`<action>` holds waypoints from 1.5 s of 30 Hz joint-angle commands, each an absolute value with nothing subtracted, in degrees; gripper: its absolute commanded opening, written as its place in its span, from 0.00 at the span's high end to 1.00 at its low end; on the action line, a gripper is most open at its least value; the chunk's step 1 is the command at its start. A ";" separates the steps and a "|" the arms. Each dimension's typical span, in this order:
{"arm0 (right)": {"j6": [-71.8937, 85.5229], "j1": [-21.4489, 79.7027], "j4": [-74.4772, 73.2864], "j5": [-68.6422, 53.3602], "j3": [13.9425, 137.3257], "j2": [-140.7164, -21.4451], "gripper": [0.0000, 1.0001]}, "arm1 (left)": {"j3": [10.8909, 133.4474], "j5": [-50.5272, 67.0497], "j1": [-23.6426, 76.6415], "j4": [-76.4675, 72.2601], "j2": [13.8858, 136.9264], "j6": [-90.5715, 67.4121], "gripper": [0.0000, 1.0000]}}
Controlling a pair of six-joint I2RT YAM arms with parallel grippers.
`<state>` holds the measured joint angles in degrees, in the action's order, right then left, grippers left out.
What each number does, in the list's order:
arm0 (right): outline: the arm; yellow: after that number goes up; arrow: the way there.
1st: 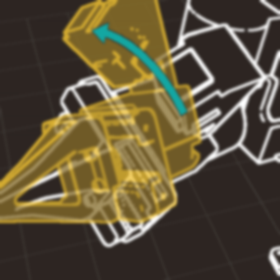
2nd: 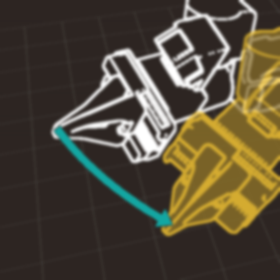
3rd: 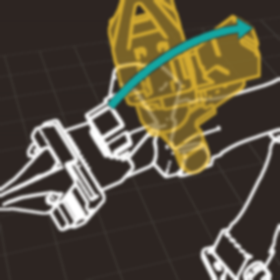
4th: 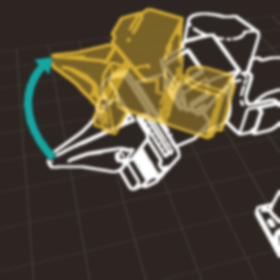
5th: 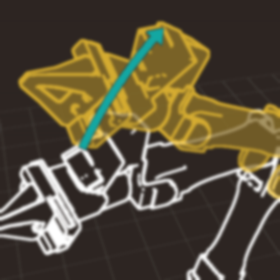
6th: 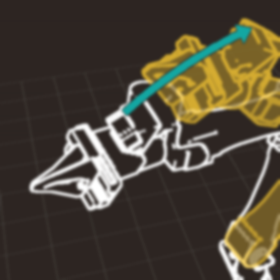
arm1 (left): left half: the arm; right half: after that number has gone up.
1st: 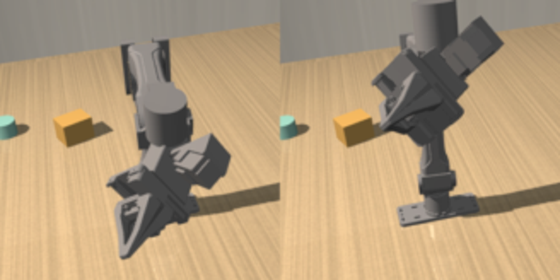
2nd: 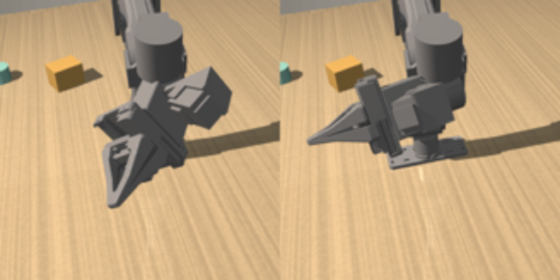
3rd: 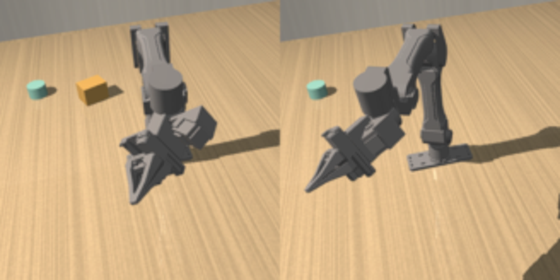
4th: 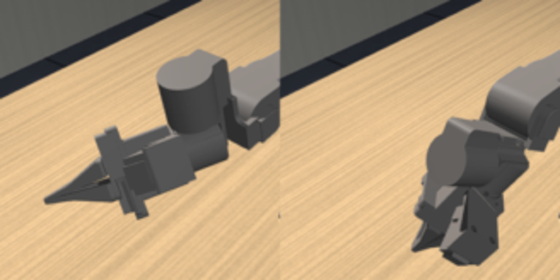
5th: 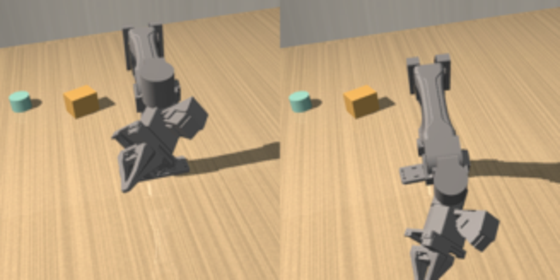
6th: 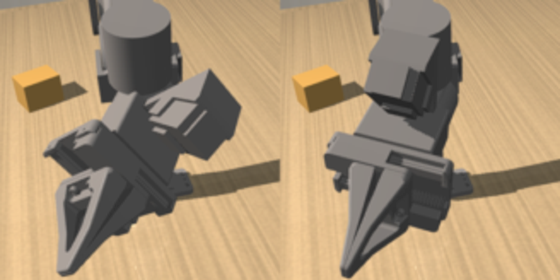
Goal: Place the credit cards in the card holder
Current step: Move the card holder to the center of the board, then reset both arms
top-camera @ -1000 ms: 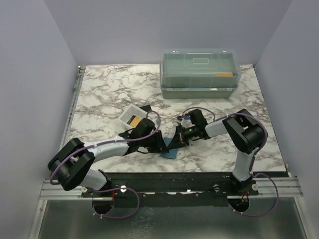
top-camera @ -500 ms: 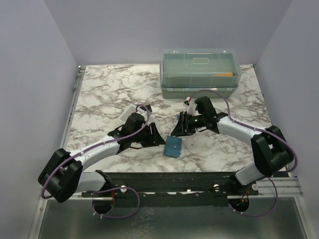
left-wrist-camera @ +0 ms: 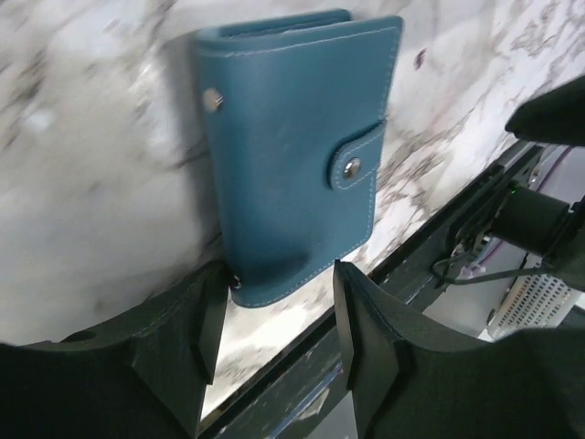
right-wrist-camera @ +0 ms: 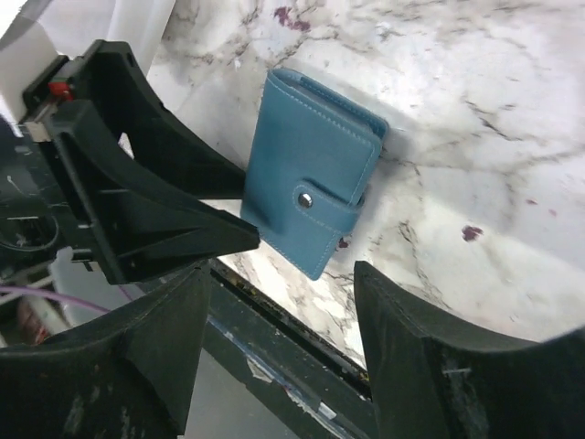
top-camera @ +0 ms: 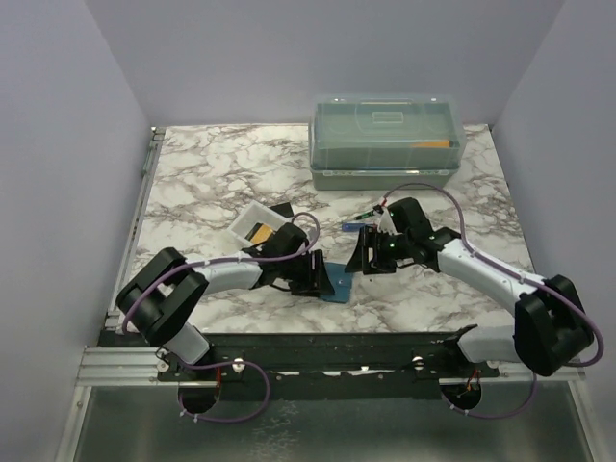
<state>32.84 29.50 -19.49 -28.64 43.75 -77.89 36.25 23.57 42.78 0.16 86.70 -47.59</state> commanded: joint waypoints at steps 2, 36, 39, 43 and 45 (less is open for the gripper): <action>32.66 29.20 -30.15 -11.91 48.11 -68.07 0.30 | 43.29 21.86 45.91 -4.21 95.26 -46.62 0.47; 19.34 29.18 -42.03 13.20 76.69 -33.33 0.00 | 70.59 11.03 52.02 2.11 72.50 -29.49 0.02; 15.12 29.18 -38.78 12.60 79.35 -32.00 0.00 | 70.95 2.98 51.71 3.07 64.17 -23.39 0.01; 11.83 29.18 -36.26 13.74 81.68 -30.76 0.01 | 71.13 -6.34 51.73 2.94 55.92 -16.97 0.01; 11.21 29.18 -35.91 15.01 82.37 -30.26 0.00 | 70.55 -9.26 51.76 2.59 52.62 -14.75 0.01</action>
